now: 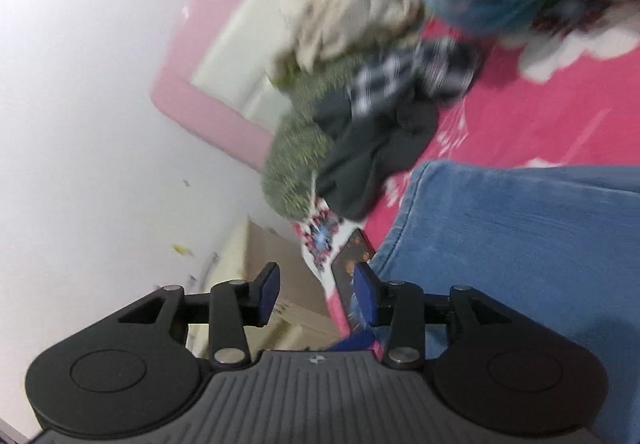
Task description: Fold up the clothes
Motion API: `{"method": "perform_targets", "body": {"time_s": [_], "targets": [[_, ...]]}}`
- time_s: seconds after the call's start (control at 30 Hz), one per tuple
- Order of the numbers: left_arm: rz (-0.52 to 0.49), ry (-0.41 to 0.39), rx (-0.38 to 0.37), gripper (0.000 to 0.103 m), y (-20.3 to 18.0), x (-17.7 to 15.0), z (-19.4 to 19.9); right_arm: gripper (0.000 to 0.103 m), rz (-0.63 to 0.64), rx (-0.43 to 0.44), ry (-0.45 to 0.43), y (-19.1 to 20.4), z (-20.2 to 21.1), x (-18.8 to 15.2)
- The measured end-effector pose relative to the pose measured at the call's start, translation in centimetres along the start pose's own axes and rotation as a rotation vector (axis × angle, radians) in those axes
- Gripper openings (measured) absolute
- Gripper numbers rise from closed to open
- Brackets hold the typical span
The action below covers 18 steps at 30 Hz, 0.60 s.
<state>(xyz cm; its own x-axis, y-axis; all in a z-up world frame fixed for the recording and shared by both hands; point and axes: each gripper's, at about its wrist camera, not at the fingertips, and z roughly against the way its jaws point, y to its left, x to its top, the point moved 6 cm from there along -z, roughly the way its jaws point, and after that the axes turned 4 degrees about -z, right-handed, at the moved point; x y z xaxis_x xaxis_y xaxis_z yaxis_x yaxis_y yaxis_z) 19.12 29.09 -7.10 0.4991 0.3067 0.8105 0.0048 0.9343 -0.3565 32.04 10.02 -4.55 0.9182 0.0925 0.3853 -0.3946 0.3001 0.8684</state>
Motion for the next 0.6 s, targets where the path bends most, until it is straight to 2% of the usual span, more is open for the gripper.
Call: {"method": "perform_targets", "body": {"time_s": [0.13,0.23,0.27,0.37,0.47,0.6], "targets": [[0.015,-0.016,0.01,0.078,0.1,-0.1,1.2,0.046,-0.071,-0.015,-0.179,-1.0,10.5,-2.1],[0.06,-0.012,-0.042,0.08,-0.3,-0.9,2.0,0.053,-0.15,-0.07,-0.355,-3.2,19.6,-4.7],[0.078,-0.009,-0.069,0.081,-0.5,-1.3,2.1,0.06,-0.181,-0.092,-0.409,-4.3,22.3,-5.6],[0.114,0.034,-0.139,0.082,-1.5,-2.8,1.4,0.063,-0.294,-0.206,-0.524,-8.3,28.9,-8.4],[0.159,0.095,-0.165,0.082,-2.4,-4.2,-0.2,0.063,-0.407,-0.338,-0.522,-12.5,31.4,-10.3],[0.254,0.122,-0.171,0.082,-2.4,-5.1,-2.2,0.063,-0.484,-0.391,-0.483,-16.6,30.6,-10.6]]}}
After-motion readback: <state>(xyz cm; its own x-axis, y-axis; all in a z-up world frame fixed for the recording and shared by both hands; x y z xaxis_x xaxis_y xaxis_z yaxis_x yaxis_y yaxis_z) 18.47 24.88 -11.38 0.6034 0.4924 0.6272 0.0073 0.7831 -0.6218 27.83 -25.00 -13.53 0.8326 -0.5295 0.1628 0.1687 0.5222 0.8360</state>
